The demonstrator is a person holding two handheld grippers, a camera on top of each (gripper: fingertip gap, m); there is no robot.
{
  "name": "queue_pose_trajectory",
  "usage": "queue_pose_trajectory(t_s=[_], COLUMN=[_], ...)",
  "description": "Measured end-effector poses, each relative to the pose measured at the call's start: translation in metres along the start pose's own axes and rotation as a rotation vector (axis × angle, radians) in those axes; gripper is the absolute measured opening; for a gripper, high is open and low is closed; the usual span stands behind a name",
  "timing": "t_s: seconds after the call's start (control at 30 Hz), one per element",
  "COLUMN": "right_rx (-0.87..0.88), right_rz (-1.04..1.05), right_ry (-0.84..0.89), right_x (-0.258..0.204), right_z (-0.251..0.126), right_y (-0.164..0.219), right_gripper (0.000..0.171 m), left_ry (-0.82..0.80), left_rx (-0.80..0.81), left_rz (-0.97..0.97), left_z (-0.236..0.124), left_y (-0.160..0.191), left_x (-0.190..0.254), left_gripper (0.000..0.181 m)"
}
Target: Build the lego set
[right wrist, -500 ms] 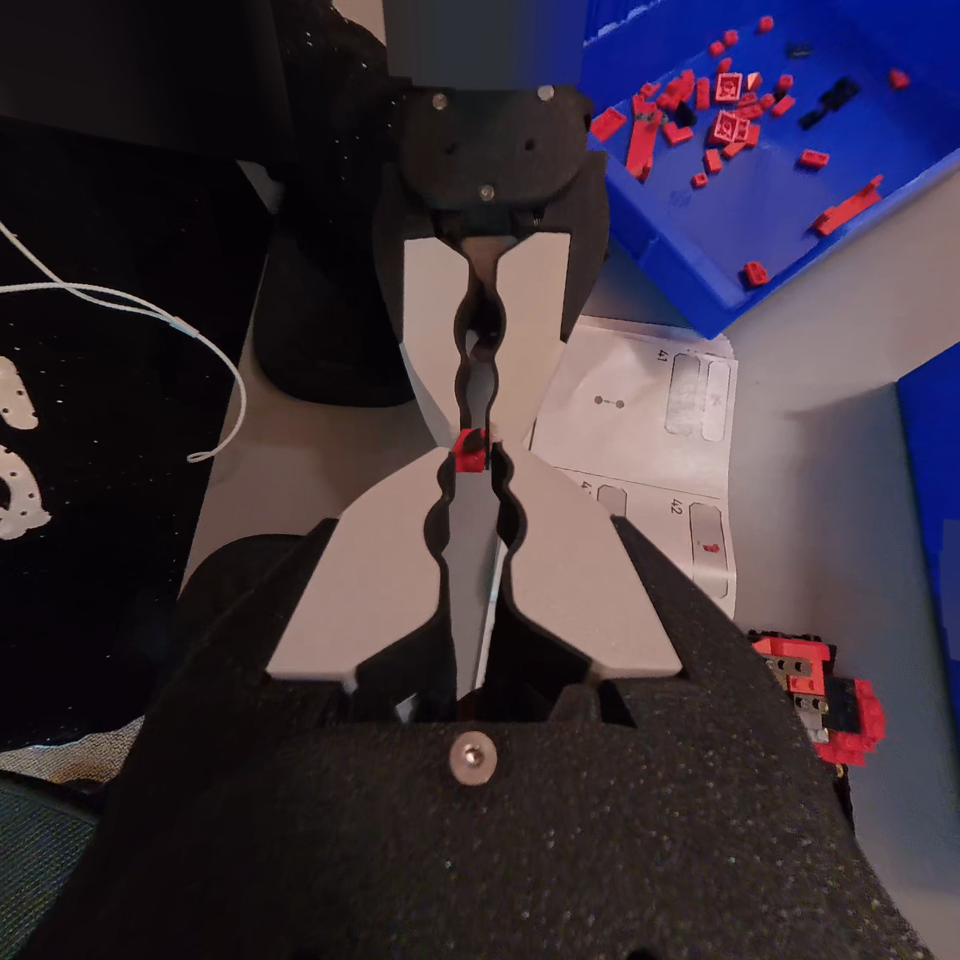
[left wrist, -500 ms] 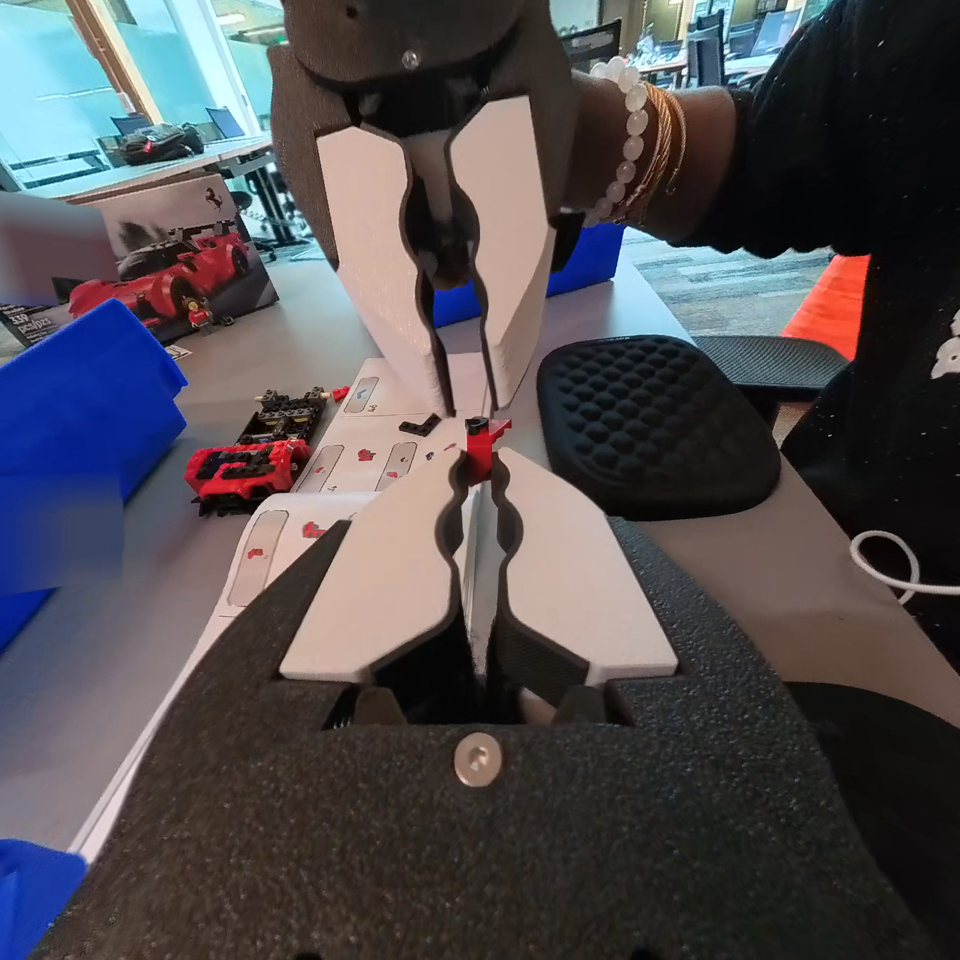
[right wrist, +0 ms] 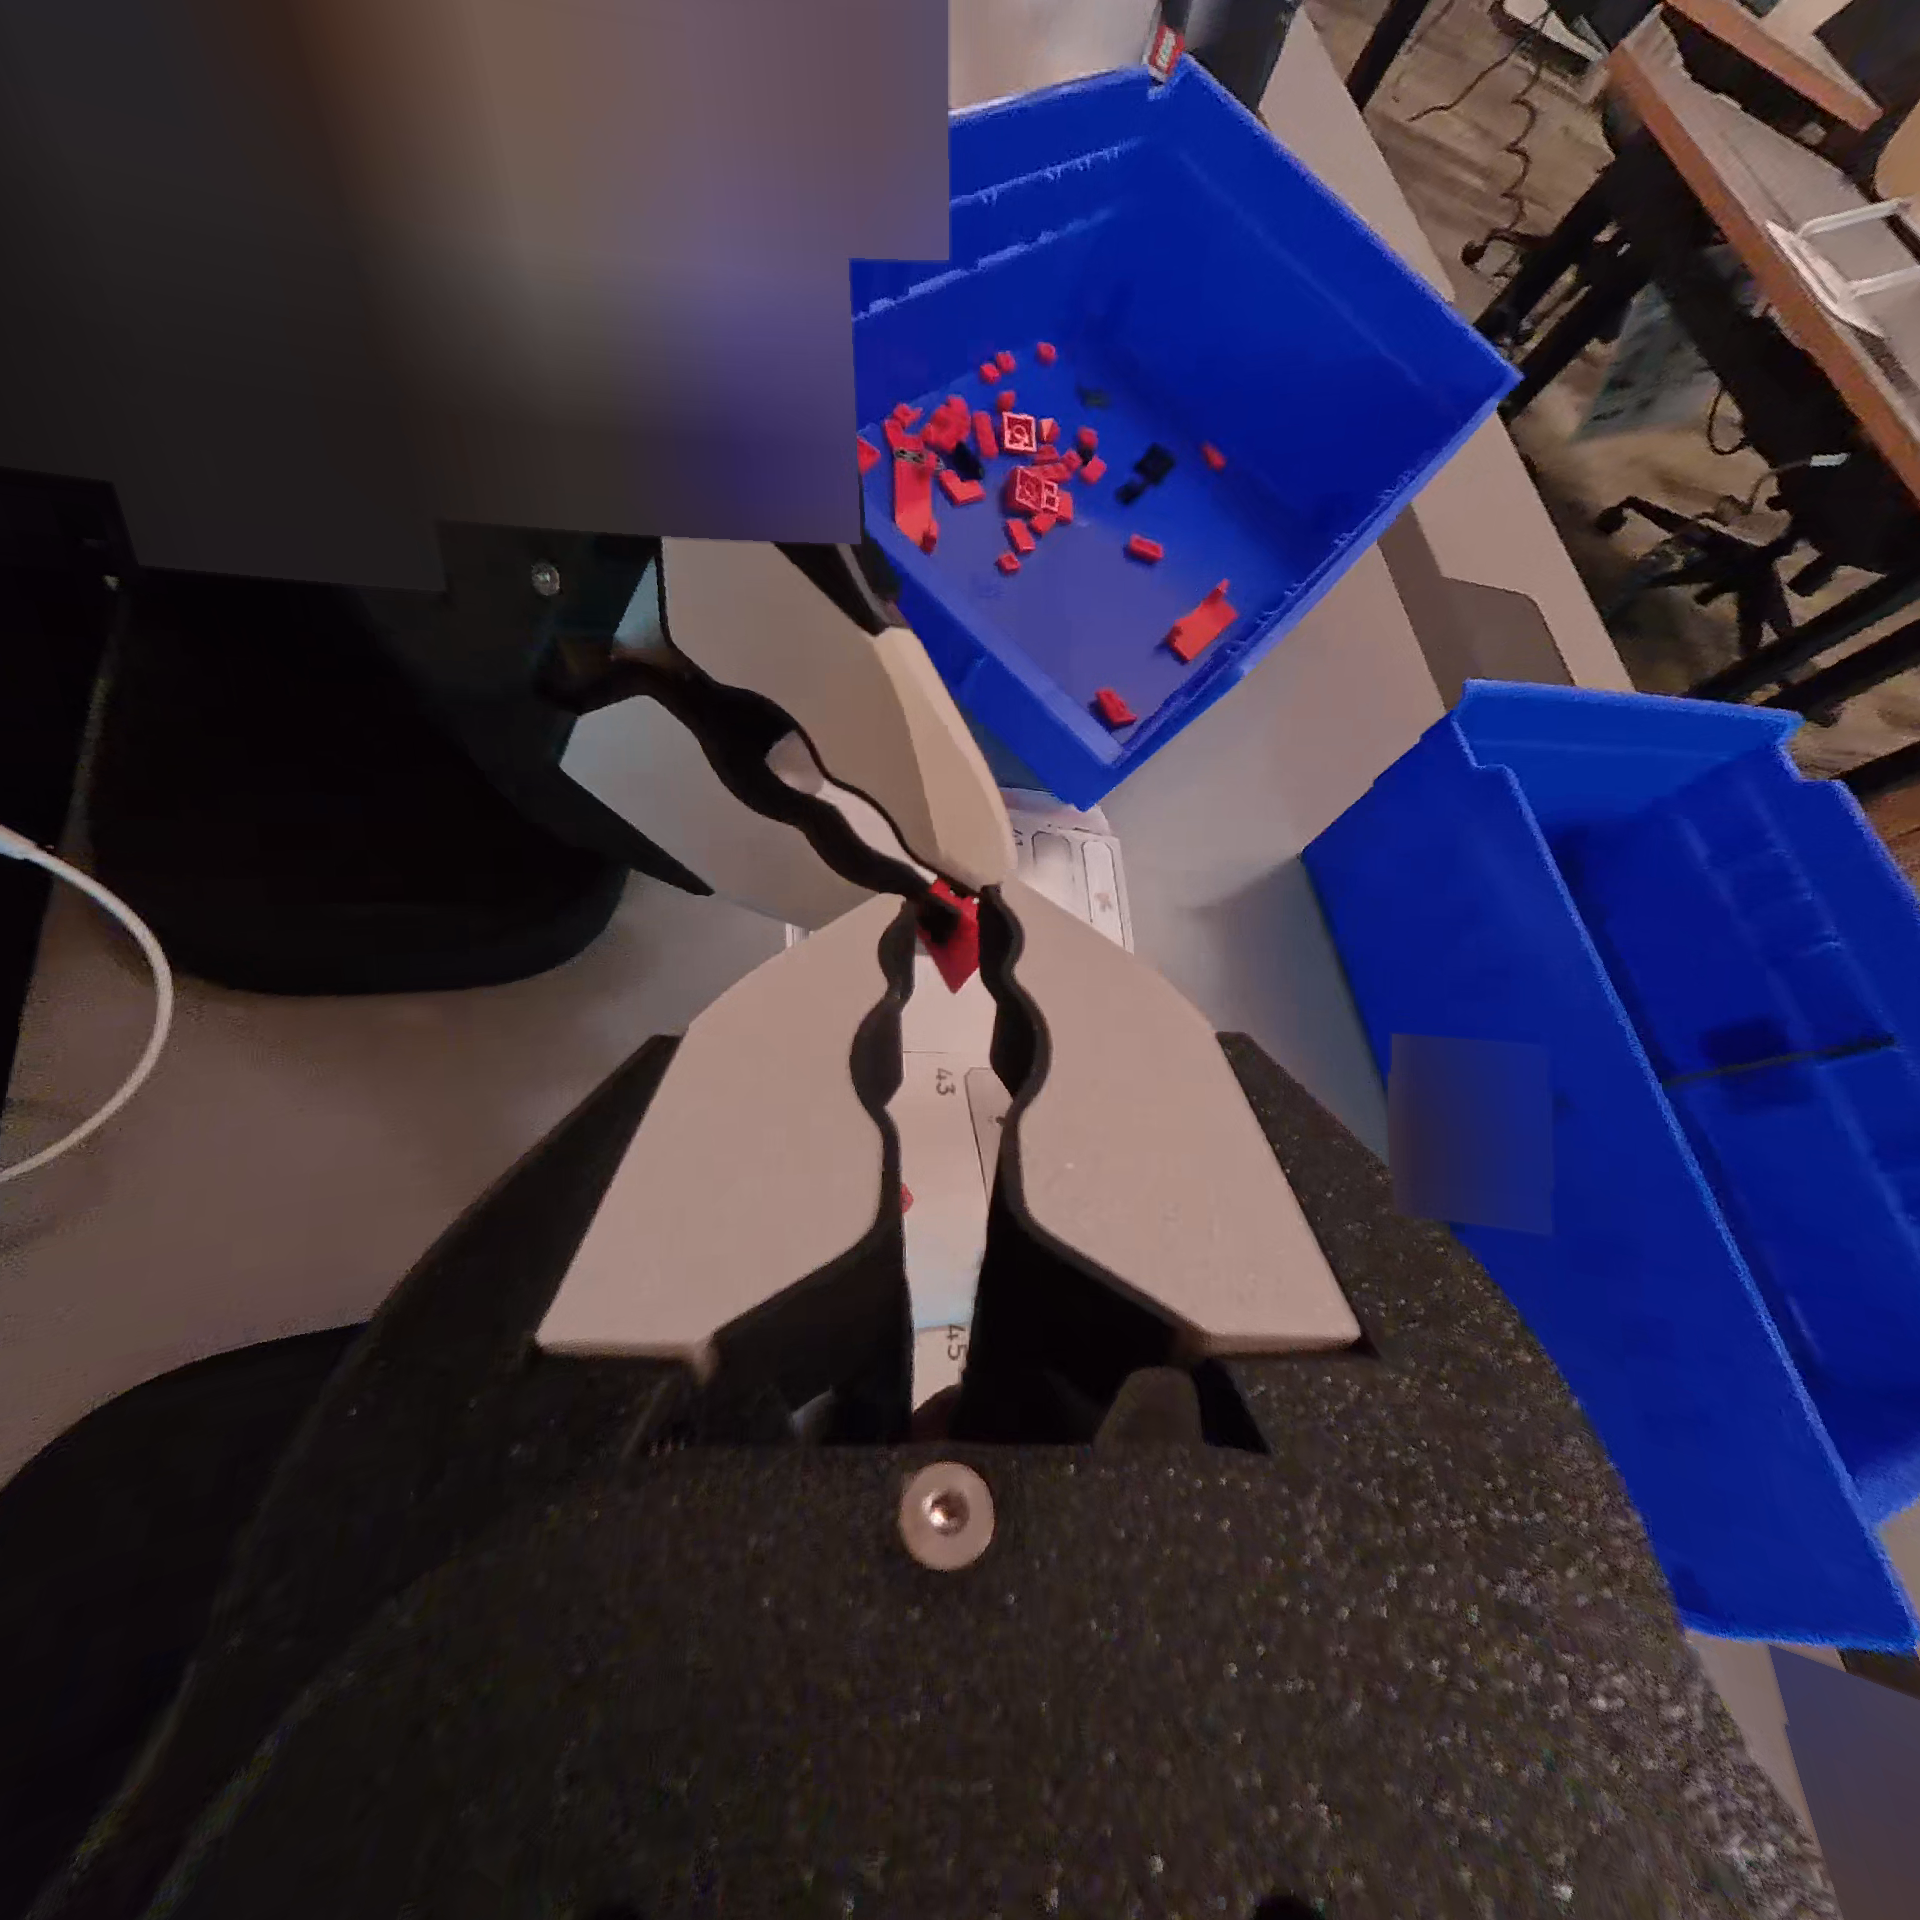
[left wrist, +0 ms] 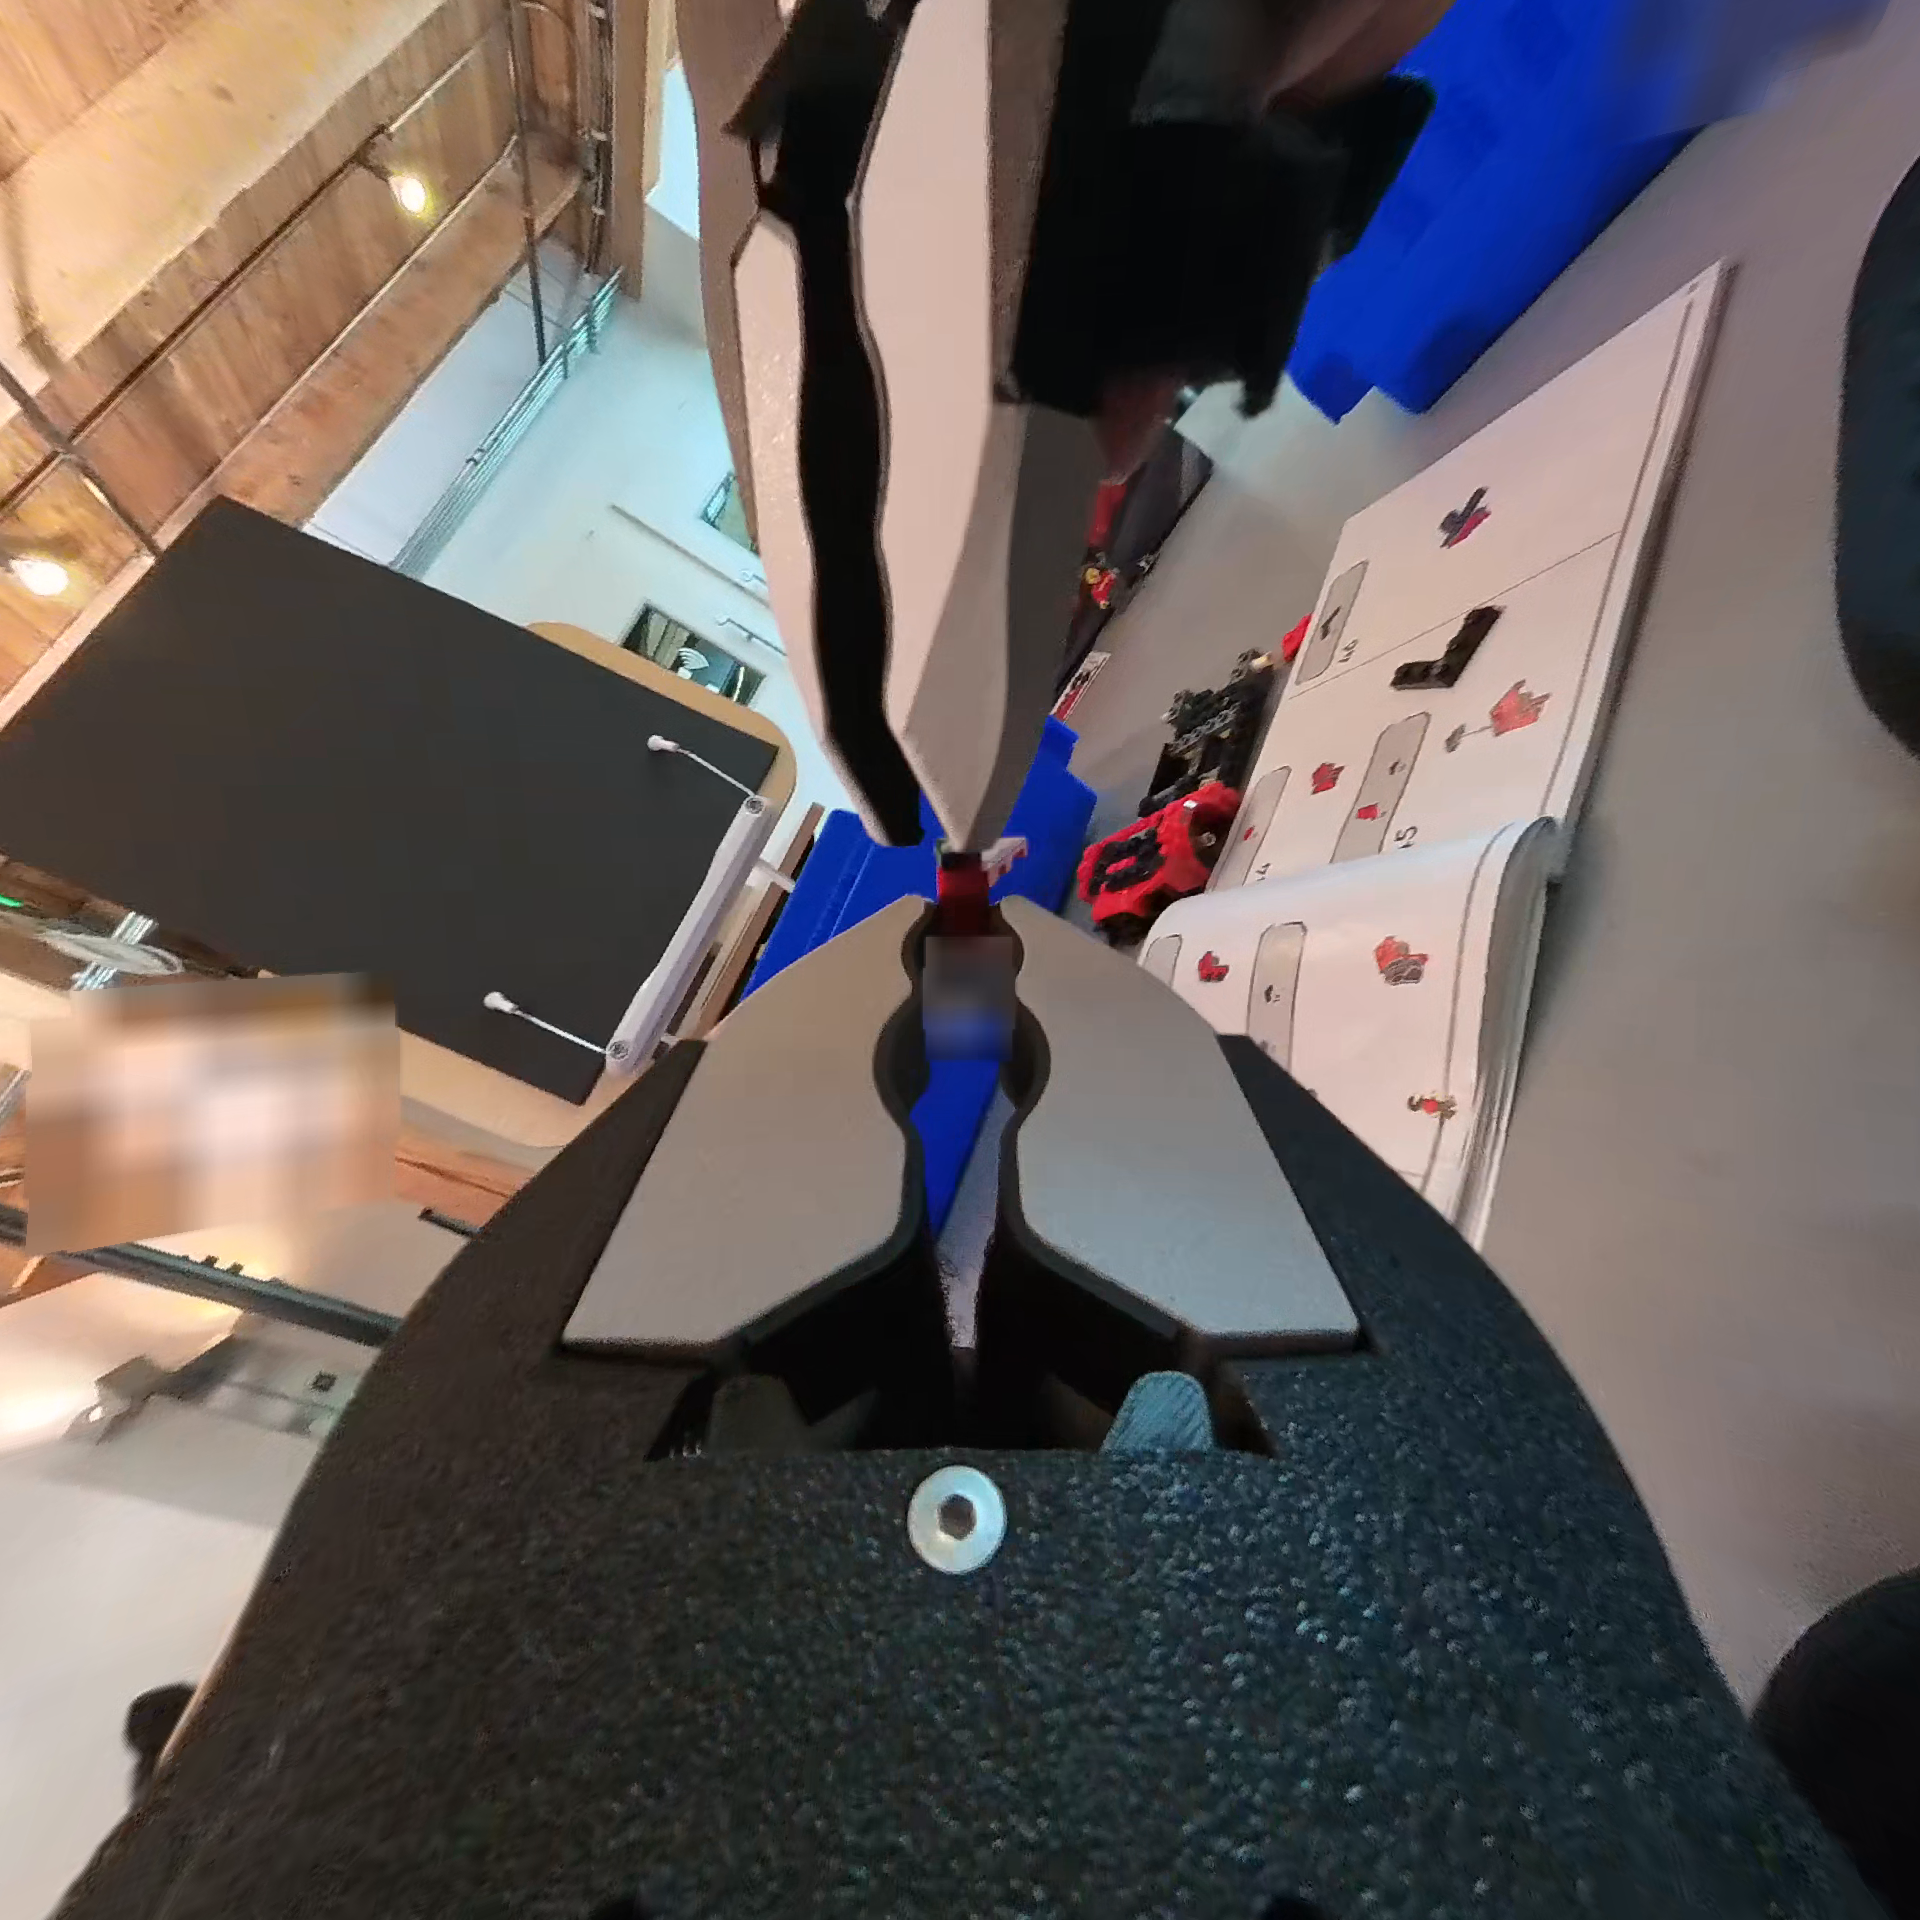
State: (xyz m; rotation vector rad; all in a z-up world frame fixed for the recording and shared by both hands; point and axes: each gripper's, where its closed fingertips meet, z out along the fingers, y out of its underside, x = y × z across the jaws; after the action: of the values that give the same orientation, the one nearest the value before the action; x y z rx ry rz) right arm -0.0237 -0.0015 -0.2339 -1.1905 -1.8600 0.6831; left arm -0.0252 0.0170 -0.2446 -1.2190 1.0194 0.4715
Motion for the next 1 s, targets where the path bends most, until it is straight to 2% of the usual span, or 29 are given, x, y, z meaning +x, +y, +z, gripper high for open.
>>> queue_pose_trajectory(t_s=[0.2, 0.5, 1.0], right_rx=[0.013, 0.016, 0.142], right_rz=[0.003, 0.032, 0.213], right_ry=[0.093, 0.109, 0.177], right_x=[0.0013, -0.0015, -0.0014], right_z=[-0.0027, -0.0011, -0.0025], right_y=[-0.0020, 0.0014, -0.0032], right_gripper=[0.011, 0.008, 0.007], left_ry=[-0.037, -0.059, -0.115], left_rx=[-0.023, -0.031, -0.058], left_rz=[0.061, 0.113, 0.186], left_z=[-0.0008, -0.0016, -0.0040], left_y=[0.0005, -0.0016, -0.0029], left_x=[-0.0034, -0.0040, -0.0089], left_gripper=[0.007, 0.007, 0.007])
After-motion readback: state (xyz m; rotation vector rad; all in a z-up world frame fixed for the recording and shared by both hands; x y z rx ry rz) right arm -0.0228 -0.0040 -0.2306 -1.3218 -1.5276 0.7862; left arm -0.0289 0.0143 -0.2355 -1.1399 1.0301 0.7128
